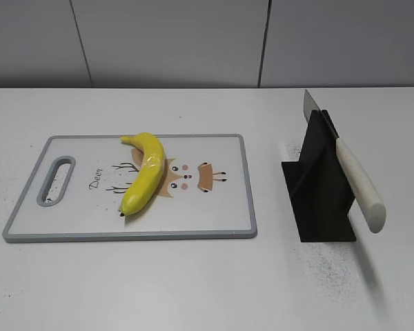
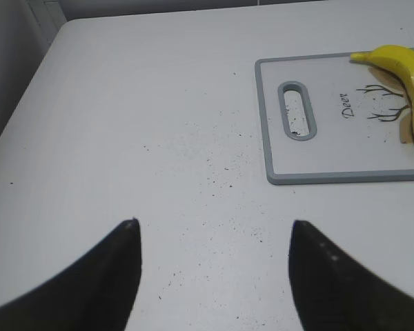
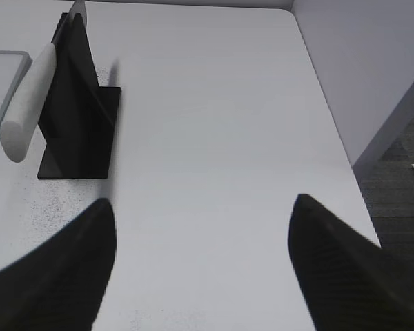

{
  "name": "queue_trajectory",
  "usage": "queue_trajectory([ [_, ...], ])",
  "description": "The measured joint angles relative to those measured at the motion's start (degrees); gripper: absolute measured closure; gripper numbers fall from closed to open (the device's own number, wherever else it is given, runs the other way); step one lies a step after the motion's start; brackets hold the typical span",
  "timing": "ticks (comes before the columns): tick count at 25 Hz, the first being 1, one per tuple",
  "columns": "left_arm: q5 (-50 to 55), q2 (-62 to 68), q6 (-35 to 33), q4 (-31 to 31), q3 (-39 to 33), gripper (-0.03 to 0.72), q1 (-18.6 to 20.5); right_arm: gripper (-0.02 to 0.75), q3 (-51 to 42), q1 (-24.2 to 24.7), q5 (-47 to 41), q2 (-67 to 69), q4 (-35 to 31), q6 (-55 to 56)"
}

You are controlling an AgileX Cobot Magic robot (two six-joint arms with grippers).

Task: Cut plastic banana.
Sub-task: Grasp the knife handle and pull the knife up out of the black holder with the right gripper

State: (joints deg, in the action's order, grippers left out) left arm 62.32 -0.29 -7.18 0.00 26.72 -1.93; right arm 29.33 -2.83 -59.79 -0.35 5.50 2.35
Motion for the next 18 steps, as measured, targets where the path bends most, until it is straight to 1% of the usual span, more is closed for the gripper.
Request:
queue_trajectory([
  [6, 0.0, 0.0, 0.0, 0.0, 0.0, 0.072, 0.0, 0.15, 0.3, 0.0, 0.5, 0.1, 0.0, 0.0],
  [9, 0.0, 0.0, 0.0, 0.0, 0.0, 0.077, 0.0, 0.15, 2.0, 0.0, 0.9, 2.6, 0.1, 0.0],
  [14, 0.0, 0.0, 0.0, 0.0, 0.0, 0.091, 0.0, 0.15, 7.9, 0.0, 0.7, 13.8, 0.1, 0.0],
  [18, 0.0, 0.0, 0.0, 0.0, 0.0, 0.101, 0.0, 0.15, 13.8, 0.0, -1.7, 25.3, 0.1, 0.0],
])
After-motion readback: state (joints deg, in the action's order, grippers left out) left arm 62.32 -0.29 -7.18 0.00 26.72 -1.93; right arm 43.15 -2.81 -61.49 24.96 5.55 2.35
